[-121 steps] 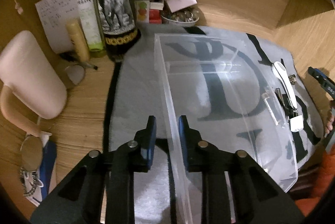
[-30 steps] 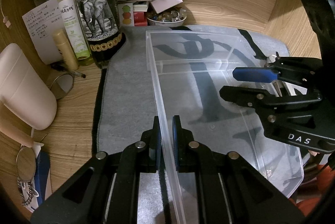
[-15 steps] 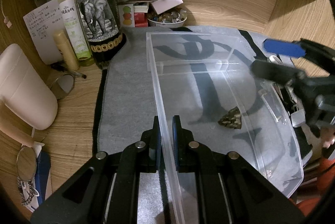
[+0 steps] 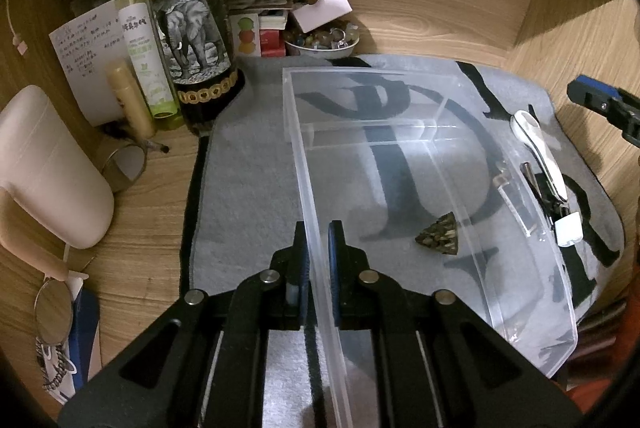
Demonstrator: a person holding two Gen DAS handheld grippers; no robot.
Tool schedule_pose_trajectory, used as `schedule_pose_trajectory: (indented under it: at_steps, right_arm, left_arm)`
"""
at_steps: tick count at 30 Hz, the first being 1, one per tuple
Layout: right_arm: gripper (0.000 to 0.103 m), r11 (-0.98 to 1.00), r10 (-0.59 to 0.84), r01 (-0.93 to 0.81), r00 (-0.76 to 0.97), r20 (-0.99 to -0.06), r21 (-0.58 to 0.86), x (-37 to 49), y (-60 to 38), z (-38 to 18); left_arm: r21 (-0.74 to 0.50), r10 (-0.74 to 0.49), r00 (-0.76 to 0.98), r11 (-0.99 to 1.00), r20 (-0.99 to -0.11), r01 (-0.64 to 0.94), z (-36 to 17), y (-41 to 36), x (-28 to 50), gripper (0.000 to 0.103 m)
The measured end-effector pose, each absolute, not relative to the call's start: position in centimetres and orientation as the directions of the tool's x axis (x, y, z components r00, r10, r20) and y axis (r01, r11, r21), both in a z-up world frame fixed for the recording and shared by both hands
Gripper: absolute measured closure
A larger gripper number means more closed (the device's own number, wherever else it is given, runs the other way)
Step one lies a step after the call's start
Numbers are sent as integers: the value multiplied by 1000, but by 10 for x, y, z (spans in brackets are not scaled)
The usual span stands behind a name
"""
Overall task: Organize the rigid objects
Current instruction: 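Lower the right gripper onto the white massager and grasp it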
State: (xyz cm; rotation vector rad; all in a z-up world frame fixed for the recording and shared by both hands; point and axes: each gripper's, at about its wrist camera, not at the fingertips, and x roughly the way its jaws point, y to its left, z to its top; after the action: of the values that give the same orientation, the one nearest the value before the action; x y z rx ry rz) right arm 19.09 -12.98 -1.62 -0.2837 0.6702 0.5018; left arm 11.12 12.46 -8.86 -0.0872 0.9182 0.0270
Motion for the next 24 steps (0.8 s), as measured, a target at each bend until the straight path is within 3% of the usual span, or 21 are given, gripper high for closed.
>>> schedule_pose_trajectory:
  at_steps: [11, 24]
  right_arm:
    - [46, 925, 192, -371, 633, -750, -77, 217, -190, -58]
    - [46, 946, 181, -323, 522, -834, 3, 241, -209, -110]
  left_arm:
    - [-75, -16, 604, 995, -797, -73, -88, 125, 111, 95]
    - [-55, 9, 602, 995, -798, -87, -89, 124, 111, 95]
